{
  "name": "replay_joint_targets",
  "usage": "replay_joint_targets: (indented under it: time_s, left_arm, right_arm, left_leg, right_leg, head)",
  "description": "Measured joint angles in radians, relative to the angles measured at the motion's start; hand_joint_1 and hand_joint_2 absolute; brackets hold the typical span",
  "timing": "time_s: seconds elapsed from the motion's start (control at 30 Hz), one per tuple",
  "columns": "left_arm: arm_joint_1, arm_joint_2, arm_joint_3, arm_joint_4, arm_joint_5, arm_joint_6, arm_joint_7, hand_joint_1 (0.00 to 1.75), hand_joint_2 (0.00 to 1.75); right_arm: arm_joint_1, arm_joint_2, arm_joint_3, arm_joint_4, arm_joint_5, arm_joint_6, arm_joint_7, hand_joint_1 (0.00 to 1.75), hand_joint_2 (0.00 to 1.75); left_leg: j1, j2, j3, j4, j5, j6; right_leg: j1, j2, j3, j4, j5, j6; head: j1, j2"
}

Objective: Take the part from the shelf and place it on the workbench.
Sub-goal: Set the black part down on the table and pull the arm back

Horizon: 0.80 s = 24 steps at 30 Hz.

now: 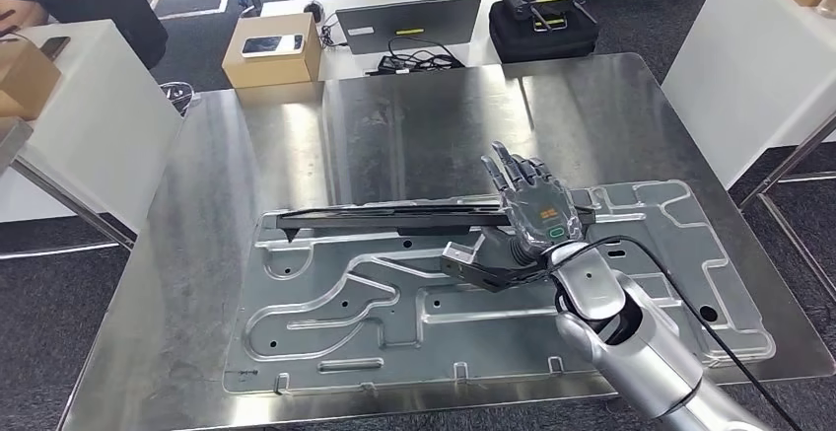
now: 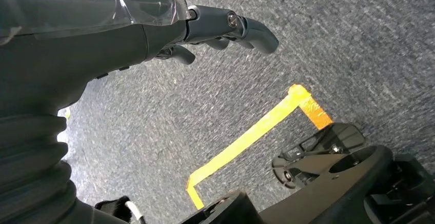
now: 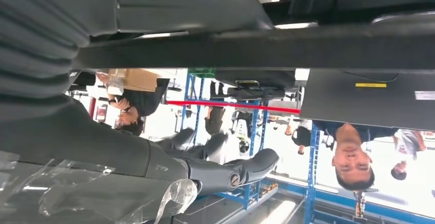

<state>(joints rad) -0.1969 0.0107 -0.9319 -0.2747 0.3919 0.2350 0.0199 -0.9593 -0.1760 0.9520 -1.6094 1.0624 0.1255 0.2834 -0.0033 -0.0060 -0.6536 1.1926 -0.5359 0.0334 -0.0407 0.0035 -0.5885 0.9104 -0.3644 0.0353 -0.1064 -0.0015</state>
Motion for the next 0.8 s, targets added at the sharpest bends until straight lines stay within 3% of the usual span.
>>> replay_joint_targets:
  time_s: [0.1,0.17,0.23,0.3,0.33,0.4,0.43,0.47,0.5,0.53,0.6,0.63,0.7,0.8]
  left_arm:
    - [0.003,0.0,0.0,0.0,0.0,-0.003,0.003,0.0,1.75]
    - [0.005,0.001,0.0,0.0,-0.001,-0.003,0.006,0.0,0.87]
    - [0.008,0.001,0.0,0.0,-0.001,-0.003,0.007,0.0,0.0]
    - [0.01,0.001,-0.001,0.0,-0.002,-0.002,0.007,0.0,0.0]
    - [0.011,0.001,-0.001,0.0,-0.003,-0.002,0.007,0.0,0.0]
    - [0.011,0.0,-0.001,0.0,-0.003,-0.003,0.006,0.0,0.0]
    - [0.012,0.0,-0.001,0.0,-0.003,-0.003,0.006,0.0,0.0]
    - [0.012,-0.001,-0.001,0.0,-0.003,-0.004,0.006,0.0,0.0]
    - [0.013,-0.001,-0.001,0.0,-0.003,-0.005,0.006,0.0,0.0]
    - [0.014,-0.001,-0.001,0.0,-0.003,-0.005,0.006,0.0,0.0]
    - [0.014,-0.001,-0.001,0.0,-0.003,-0.006,0.006,0.0,0.0]
    - [0.014,0.0,-0.001,0.0,-0.002,-0.006,0.006,0.0,0.0]
    - [0.014,0.001,-0.001,0.0,0.0,-0.006,0.005,0.0,0.0]
    - [0.018,0.002,-0.001,0.0,0.003,-0.006,0.003,0.0,0.0]
  right_arm:
    - [-0.002,0.0,0.0,0.0,0.0,0.0,0.0,0.0,0.0]
    - [-0.004,0.0,0.0,-0.001,0.0,0.0,0.001,0.0,0.0]
    - [-0.004,-0.001,0.0,-0.003,0.0,0.001,0.002,0.0,0.0]
    - [-0.005,-0.002,-0.001,-0.005,0.0,0.003,0.001,0.0,0.0]
    - [-0.005,-0.003,-0.001,-0.006,-0.001,0.004,0.001,0.0,0.0]
    - [-0.001,-0.005,-0.001,-0.006,-0.002,0.008,0.0,0.0,0.0]
    - [0.002,-0.006,-0.001,-0.006,-0.003,0.01,-0.002,0.0,0.0]
    - [0.005,-0.007,0.0,-0.006,-0.004,0.013,-0.004,0.0,0.0]
    - [0.006,-0.008,0.001,-0.006,-0.004,0.015,-0.006,0.0,0.0]
    - [0.006,-0.008,0.001,-0.006,-0.004,0.017,-0.008,0.0,0.0]
    - [0.005,-0.008,0.001,-0.006,-0.005,0.018,-0.01,0.0,0.0]
    - [0.004,-0.008,0.001,-0.006,-0.005,0.019,-0.011,0.0,0.0]
    - [-0.001,-0.01,0.0,-0.008,-0.004,0.019,-0.004,0.0,0.0]
    - [-0.008,-0.028,-0.016,-0.013,-0.008,0.014,0.034,0.0,0.0]
  left_leg:
    - [-0.007,0.001,0.081,-0.212,0.122,0.022]
    - [-0.017,0.001,0.118,-0.308,0.16,0.039]
    - [-0.024,-0.001,0.126,-0.326,0.161,0.048]
    - [-0.02,-0.001,0.141,-0.343,0.173,0.055]
    - [-0.017,-0.001,0.148,-0.352,0.178,0.058]
    - [-0.015,0.0,0.151,-0.354,0.179,0.062]
    - [-0.016,0.0,0.15,-0.352,0.178,0.063]
    - [-0.016,0.0,0.15,-0.35,0.176,0.063]
    - [-0.016,0.0,0.15,-0.346,0.174,0.061]
    - [-0.015,-0.001,0.149,-0.34,0.17,0.059]
    - [-0.015,-0.002,0.145,-0.32,0.156,0.048]
    - [-0.016,-0.002,0.14,-0.309,0.149,0.043]
    - [-0.02,-0.002,0.134,-0.297,0.141,0.036]
    - [-0.016,-0.002,0.122,-0.273,0.123,0.028]
  right_leg:
    - [-0.001,0.004,0.013,-0.005,-0.003,0.003]
    - [-0.003,0.004,0.016,-0.012,-0.002,0.009]
    - [-0.005,0.003,0.017,-0.018,0.001,0.021]
    - [-0.003,0.001,0.011,0.001,-0.016,0.029]
    - [0.0,0.0,-0.006,0.044,-0.043,0.029]
    - [0.003,0.0,-0.07,0.188,-0.117,0.027]
    - [0.003,0.0,-0.103,0.257,-0.143,0.028]
    - [0.003,0.0,-0.122,0.296,-0.151,0.03]
    - [0.002,0.0,-0.122,0.295,-0.14,0.032]
    - [0.001,-0.001,-0.1,0.252,-0.111,0.034]
    - [-0.002,-0.002,-0.026,0.108,-0.049,0.039]
    - [-0.004,-0.001,0.002,0.054,-0.032,0.037]
    - [-0.004,0.002,0.02,0.014,-0.027,0.032]
    - [-0.005,0.002,0.019,0.014,-0.027,0.02]
  head:
    - [0.0,0.0]
    - [0.0,0.0]
    - [0.0,0.0]
    - [0.0,0.0]
    - [0.0,0.0]
    - [0.0,0.0]
    - [0.0,0.0]
    - [0.0,0.0]
    - [0.0,0.0]
    - [0.0,0.0]
    - [0.0,0.0]
    - [0.0,0.0]
    - [0.0,0.0]
    - [0.0,0.0]
